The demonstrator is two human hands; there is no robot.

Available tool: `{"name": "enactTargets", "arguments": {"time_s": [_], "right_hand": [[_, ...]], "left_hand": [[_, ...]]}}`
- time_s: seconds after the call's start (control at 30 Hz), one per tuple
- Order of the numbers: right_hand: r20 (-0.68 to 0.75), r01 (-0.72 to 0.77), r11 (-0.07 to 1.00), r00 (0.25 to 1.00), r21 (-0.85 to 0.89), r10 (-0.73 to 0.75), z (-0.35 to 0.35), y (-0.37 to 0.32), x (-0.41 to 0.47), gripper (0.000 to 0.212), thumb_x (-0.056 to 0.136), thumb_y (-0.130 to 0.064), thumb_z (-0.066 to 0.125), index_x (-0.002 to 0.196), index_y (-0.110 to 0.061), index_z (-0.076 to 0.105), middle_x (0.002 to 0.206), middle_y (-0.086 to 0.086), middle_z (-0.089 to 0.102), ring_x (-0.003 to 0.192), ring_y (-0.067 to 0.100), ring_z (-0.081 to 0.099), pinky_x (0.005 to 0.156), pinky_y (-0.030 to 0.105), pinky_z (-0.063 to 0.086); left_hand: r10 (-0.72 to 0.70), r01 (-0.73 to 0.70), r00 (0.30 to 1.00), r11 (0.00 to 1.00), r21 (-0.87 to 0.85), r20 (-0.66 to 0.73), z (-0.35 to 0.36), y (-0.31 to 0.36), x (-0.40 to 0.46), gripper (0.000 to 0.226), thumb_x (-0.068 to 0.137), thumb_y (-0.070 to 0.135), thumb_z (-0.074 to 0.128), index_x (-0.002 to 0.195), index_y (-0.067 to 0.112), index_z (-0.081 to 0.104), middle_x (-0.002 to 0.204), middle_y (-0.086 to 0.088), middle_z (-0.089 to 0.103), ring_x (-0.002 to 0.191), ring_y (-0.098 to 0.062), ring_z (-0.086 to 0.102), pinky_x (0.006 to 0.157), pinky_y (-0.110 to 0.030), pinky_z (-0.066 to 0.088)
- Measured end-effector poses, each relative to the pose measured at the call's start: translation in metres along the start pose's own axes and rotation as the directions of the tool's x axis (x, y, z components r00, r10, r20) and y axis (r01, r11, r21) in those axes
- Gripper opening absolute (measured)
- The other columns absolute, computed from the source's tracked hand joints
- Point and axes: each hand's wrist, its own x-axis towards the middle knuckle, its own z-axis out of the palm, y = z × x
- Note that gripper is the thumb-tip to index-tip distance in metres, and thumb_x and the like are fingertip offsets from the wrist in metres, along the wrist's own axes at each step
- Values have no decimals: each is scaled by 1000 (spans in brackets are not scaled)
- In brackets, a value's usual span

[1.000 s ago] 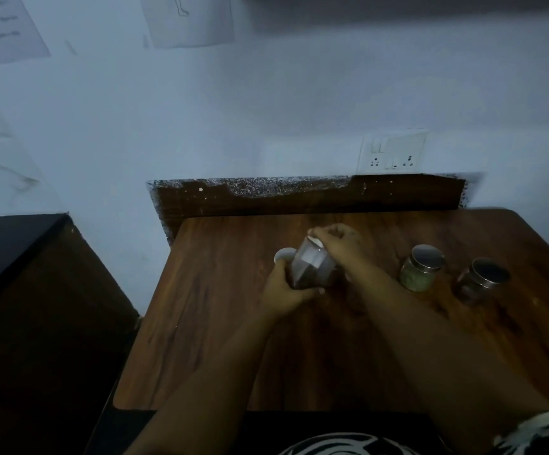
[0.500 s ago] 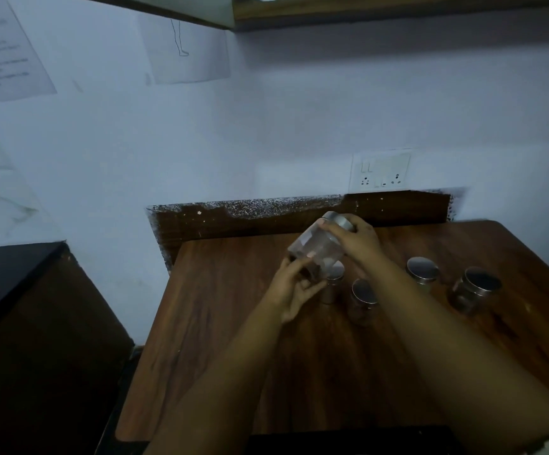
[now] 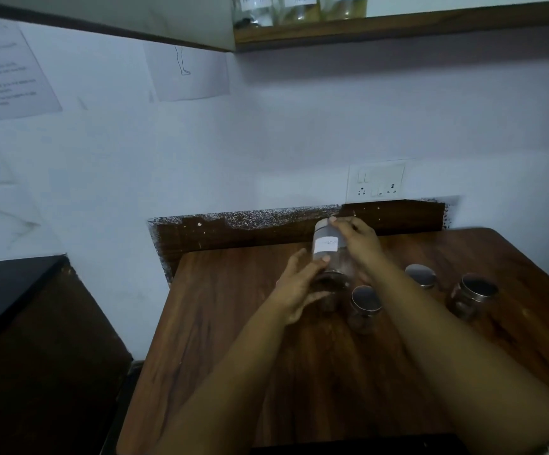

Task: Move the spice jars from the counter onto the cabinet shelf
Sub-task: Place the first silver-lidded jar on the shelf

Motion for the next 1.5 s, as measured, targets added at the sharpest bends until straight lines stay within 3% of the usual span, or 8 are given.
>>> {"name": "enactTargets", "arguments": {"time_s": [0.13, 0.3, 0.47, 0.9, 1.1, 1.2, 1.3, 1.5], "right_hand": [[96, -45, 994, 995, 96, 36, -5, -8, -7, 21, 90, -37, 65, 92, -16, 64, 89, 8, 66, 76, 20, 63, 59, 29, 53], [130, 55, 998, 990, 22, -58, -6, -14, -9, 29, 87, -34, 69, 97, -7, 66, 82, 3, 68, 68, 13, 64, 48, 22, 50], [246, -32, 997, 969, 69, 14, -8, -23, -5, 22, 94, -39, 58, 100, -20, 69, 93, 1, 71, 81, 14, 67, 69, 33, 57], [195, -94, 991, 978, 93, 74, -14, -18, 0, 31, 96, -36, 56, 118, -15, 65, 104, 6, 70, 94, 22, 65, 86, 44, 53], [194, -154, 965, 974, 213, 113, -12, -12, 2, 40, 100, -31, 49, 137, -15, 49, 117, 7, 64, 91, 16, 64, 65, 30, 53], [290, -236, 953, 941, 189, 175, -16, -7, 0, 41, 102, -32, 43, 141, -20, 43, 129, 11, 61, 105, 25, 65, 77, 40, 56], [472, -211, 977, 862, -3, 188, -27, -4, -5, 53, 88, -42, 60, 136, -26, 43, 127, 8, 64, 114, 30, 63, 96, 52, 49], [474, -74, 997, 879, 6, 62, -50, -3, 6, 90, 72, -5, 82, 142, -35, 33, 124, 6, 64, 113, 26, 64, 90, 46, 55]], "left_hand": [[319, -275, 944, 906, 321, -90, 5, 1, -7, 71, 70, 45, 82, 130, 30, 47, 106, 3, 66, 99, -16, 67, 85, -34, 58], [340, -356, 934, 857, 373, 112, 3, 3, -9, 100, 75, 17, 83, 149, 30, 16, 122, 26, 47, 102, 13, 55, 78, -7, 49], [393, -372, 919, 850, 372, 23, 2, 1, -5, 112, 62, 28, 91, 148, 35, 19, 131, 16, 53, 112, 8, 57, 92, -23, 53], [229, -259, 964, 927, 270, 139, 2, -1, 6, 113, 77, 12, 80, 152, 30, -3, 131, 11, 50, 113, 1, 54, 83, -13, 50], [208, -211, 978, 961, 182, 33, 6, -10, 12, 92, 67, 23, 86, 142, 23, 32, 125, 0, 58, 118, -18, 58, 96, -34, 52], [215, -211, 976, 973, 92, -36, 9, -8, 16, 83, 61, 28, 84, 130, 31, 39, 129, -7, 58, 118, -22, 60, 97, -43, 53], [246, -245, 969, 966, 77, -4, 12, -5, 21, 70, 74, 18, 80, 127, 33, 35, 132, -7, 55, 119, -22, 59, 91, -36, 55], [306, -330, 943, 910, 250, 132, 26, 3, 33, 97, 69, 33, 87, 145, 41, 28, 143, 0, 37, 130, -23, 50, 98, -41, 53]]}}
